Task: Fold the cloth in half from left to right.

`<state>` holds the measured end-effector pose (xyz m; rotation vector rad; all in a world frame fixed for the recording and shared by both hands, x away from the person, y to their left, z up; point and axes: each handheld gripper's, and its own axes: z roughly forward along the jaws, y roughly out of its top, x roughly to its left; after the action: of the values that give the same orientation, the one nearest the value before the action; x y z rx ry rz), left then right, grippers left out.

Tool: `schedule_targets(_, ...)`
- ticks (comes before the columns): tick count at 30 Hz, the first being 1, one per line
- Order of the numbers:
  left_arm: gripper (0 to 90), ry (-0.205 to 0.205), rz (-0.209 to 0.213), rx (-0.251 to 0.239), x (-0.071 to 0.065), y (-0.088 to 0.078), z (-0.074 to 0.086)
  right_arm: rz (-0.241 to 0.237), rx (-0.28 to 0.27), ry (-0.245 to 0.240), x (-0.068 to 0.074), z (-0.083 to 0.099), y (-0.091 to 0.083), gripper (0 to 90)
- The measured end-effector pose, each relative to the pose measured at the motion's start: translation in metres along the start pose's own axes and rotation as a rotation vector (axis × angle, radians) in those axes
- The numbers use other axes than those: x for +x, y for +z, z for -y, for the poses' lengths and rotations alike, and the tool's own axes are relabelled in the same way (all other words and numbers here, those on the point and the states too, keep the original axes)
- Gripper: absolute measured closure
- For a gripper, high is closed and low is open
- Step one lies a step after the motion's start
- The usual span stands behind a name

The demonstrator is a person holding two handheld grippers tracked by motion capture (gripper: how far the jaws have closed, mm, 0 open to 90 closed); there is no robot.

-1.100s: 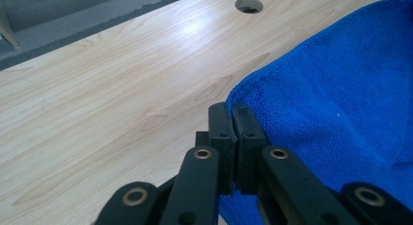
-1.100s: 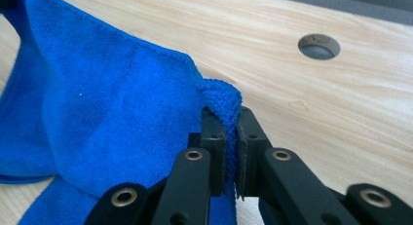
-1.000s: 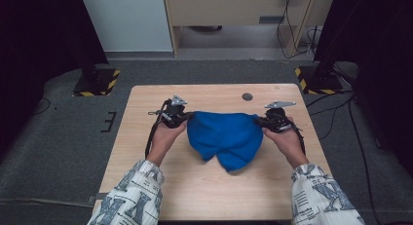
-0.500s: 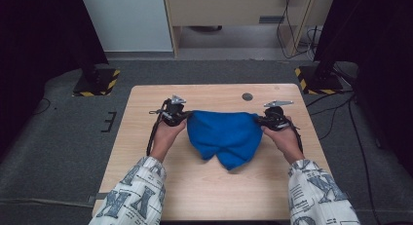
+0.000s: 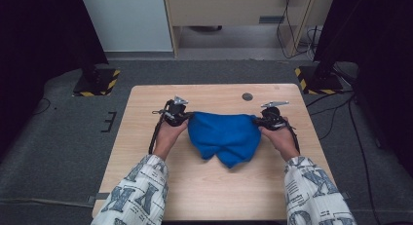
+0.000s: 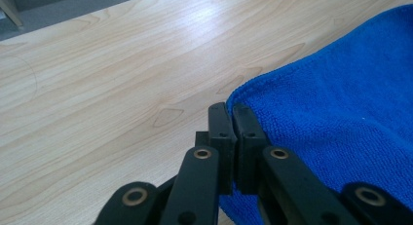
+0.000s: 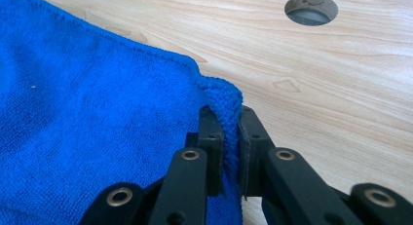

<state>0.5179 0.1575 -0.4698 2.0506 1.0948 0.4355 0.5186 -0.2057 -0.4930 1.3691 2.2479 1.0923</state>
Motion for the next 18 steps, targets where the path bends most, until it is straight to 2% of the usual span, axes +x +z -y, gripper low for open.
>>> schedule_targets(2,86.2,-0.003,-0.001,0.004,0.000,0.001,0.000,0.009,0.002,-0.001,0.000,0.000,0.000,77.1)
schedule_targets(3,82.3,-0.005,-0.008,0.001,0.000,0.001,0.000,0.020,0.000,-0.001,-0.001,0.000,0.000,72.0)
schedule_targets(5,65.4,-0.006,-0.012,-0.009,-0.001,0.001,0.000,0.032,-0.012,0.011,-0.001,-0.001,-0.001,56.3)
schedule_targets(7,49.9,-0.016,-0.023,-0.013,0.000,0.000,-0.001,0.051,-0.016,-0.002,-0.001,-0.001,-0.003,47.1)
schedule_targets(10,40.8,-0.029,-0.027,-0.030,0.000,-0.004,-0.002,0.045,-0.039,0.007,0.000,-0.003,-0.006,37.8)
schedule_targets(15,37.4,-0.033,-0.036,-0.054,-0.002,-0.012,-0.005,0.066,-0.058,0.005,0.001,-0.004,-0.009,26.6)
schedule_targets(18,35.8,-0.032,-0.038,-0.072,-0.005,-0.017,-0.006,0.062,-0.063,-0.003,0.002,-0.005,-0.011,20.9)
